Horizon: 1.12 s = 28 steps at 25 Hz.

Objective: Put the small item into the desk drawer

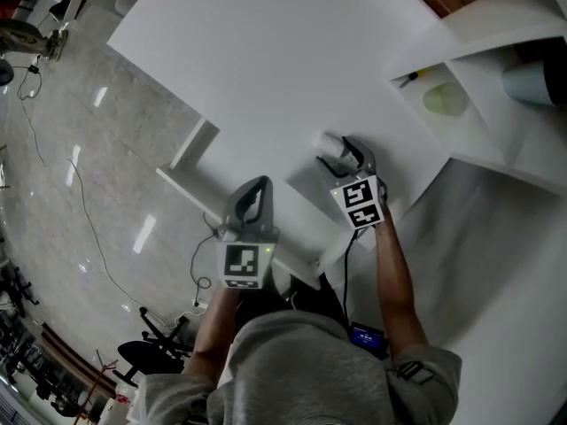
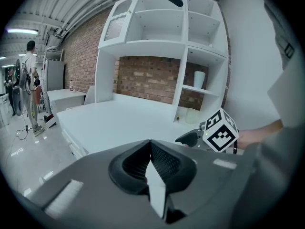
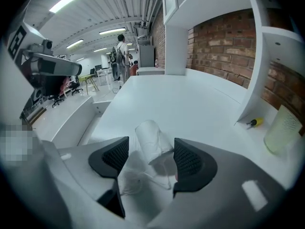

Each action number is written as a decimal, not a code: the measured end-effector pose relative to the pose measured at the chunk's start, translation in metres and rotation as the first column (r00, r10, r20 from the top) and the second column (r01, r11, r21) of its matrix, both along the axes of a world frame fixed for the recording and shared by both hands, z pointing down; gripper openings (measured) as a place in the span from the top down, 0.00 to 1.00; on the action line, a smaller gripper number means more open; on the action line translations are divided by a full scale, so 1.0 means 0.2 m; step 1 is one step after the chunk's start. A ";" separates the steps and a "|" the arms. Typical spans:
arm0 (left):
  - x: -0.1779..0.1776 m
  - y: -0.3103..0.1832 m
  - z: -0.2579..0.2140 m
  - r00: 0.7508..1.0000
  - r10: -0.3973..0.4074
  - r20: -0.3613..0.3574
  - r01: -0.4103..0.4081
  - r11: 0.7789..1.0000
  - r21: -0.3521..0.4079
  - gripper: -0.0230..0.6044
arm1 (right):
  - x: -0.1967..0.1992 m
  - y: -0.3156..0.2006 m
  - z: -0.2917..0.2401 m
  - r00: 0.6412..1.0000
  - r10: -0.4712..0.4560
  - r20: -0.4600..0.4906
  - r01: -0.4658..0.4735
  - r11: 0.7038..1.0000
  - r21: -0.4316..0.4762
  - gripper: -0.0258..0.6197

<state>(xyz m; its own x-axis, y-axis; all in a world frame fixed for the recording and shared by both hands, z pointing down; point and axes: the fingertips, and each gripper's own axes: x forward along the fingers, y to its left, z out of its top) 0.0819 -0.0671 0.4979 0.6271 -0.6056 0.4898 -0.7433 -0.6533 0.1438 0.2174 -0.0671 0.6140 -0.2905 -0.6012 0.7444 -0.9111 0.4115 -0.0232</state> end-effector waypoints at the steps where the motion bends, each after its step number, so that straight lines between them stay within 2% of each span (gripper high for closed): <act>1: -0.01 0.00 0.00 1.000 -0.003 0.002 0.003 1.000 0.000 0.94 | 0.00 0.00 0.01 1.000 -0.003 0.000 0.003 1.000 -0.006 0.50; 9: -0.03 0.00 0.00 1.000 -0.009 0.005 0.009 1.000 -0.003 0.94 | 0.00 0.02 0.01 1.000 0.001 -0.027 -0.001 1.000 -0.001 0.67; 19: -0.04 0.01 -0.03 1.000 -0.005 -0.001 0.005 1.000 0.013 0.94 | -0.01 0.04 0.00 0.999 0.013 -0.032 -0.013 1.000 0.007 0.69; 28: -0.08 0.04 -0.12 1.000 0.000 -0.002 0.001 0.999 0.050 0.94 | -0.01 0.04 -0.19 0.999 0.041 -0.028 -0.039 0.995 0.087 0.69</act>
<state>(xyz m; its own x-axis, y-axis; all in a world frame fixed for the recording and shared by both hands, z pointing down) 0.0665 -0.0599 0.4734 0.6278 -0.6296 0.4577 -0.7434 -0.6593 0.1127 0.2152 -0.0594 0.5761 -0.2436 -0.6744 0.6970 -0.9267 0.3740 0.0380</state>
